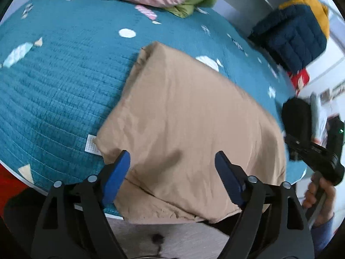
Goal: Fold large clothes
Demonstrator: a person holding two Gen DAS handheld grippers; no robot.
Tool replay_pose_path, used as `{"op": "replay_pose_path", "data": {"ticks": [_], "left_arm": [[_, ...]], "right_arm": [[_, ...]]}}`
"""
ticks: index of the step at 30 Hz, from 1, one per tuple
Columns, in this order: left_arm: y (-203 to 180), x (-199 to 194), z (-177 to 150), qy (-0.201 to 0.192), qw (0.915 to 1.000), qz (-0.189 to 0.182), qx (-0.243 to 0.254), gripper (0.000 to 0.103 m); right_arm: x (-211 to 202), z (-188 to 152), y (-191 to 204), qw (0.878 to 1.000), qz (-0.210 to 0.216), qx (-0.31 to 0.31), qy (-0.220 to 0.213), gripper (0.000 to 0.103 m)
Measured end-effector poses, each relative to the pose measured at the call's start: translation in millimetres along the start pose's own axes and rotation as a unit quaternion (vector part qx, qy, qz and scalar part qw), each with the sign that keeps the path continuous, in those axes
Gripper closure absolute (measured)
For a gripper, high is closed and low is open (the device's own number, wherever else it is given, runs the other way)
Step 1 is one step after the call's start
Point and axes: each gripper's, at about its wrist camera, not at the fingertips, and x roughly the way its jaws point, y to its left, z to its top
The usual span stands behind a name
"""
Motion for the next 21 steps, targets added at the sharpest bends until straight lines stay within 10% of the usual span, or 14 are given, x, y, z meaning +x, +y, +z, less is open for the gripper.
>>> {"op": "replay_pose_path", "data": {"ticks": [13, 21], "left_arm": [[38, 37, -13, 0.061, 0.9976, 0.017, -0.027, 0.015], [30, 41, -16, 0.059, 0.9979, 0.024, -0.018, 0.013]], "right_arm": [[135, 25, 54, 0.995, -0.008, -0.004, 0.1, 0.103], [101, 3, 49, 0.993, 0.031, 0.005, 0.116, 0.103]]}}
